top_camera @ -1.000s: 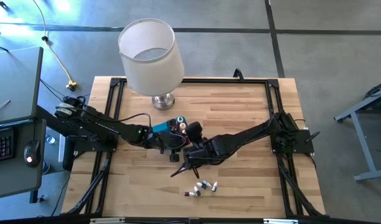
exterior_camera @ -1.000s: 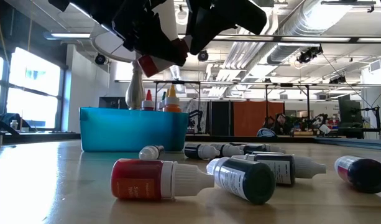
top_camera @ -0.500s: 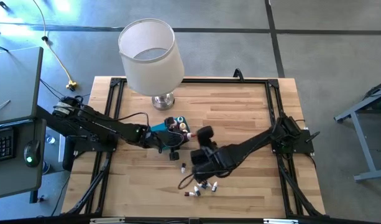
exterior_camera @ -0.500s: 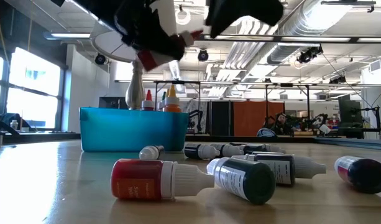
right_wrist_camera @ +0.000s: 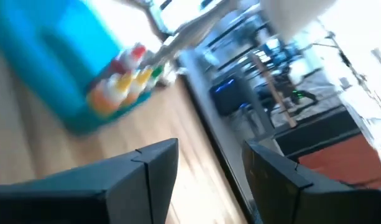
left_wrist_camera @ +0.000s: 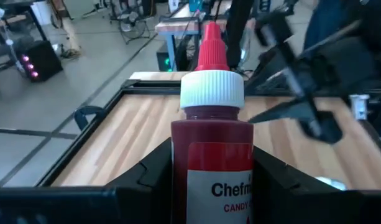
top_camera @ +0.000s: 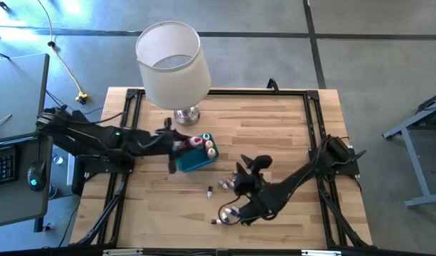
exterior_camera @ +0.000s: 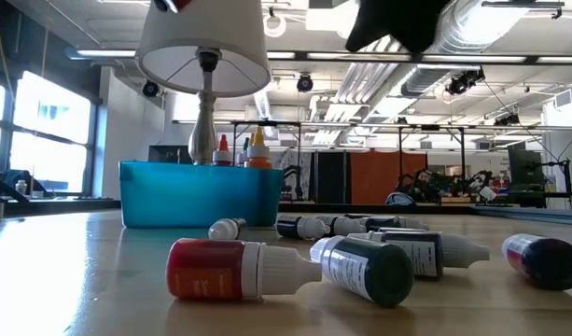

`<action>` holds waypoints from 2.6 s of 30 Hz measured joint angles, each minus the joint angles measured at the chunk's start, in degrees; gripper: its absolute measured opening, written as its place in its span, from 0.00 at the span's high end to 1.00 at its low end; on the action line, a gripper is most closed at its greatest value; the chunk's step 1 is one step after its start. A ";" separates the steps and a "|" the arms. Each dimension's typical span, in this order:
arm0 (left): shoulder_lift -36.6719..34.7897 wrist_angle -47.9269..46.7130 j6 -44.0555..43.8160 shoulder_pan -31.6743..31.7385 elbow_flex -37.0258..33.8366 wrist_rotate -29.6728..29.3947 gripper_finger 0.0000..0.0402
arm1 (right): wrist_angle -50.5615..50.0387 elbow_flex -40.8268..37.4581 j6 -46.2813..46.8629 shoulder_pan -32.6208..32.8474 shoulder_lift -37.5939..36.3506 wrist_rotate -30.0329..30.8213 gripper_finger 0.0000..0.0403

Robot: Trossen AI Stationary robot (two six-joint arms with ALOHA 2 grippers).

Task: Pick & Place food coloring
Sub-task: Put the large red food coloring bottle into the blue bin

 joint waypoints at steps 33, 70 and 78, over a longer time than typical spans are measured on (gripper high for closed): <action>16.81 45.41 4.31 -3.37 -20.36 -10.07 0.65 | 68.54 0.71 -48.60 -13.87 -0.11 -15.07 0.63; 16.83 44.47 1.39 -3.32 -20.32 -9.29 0.65 | 77.24 0.65 -55.75 -17.60 -1.77 -37.25 0.63; 16.83 44.29 1.39 -3.30 -20.32 -9.59 0.64 | 76.69 0.65 -59.61 -16.76 -1.77 -31.55 0.63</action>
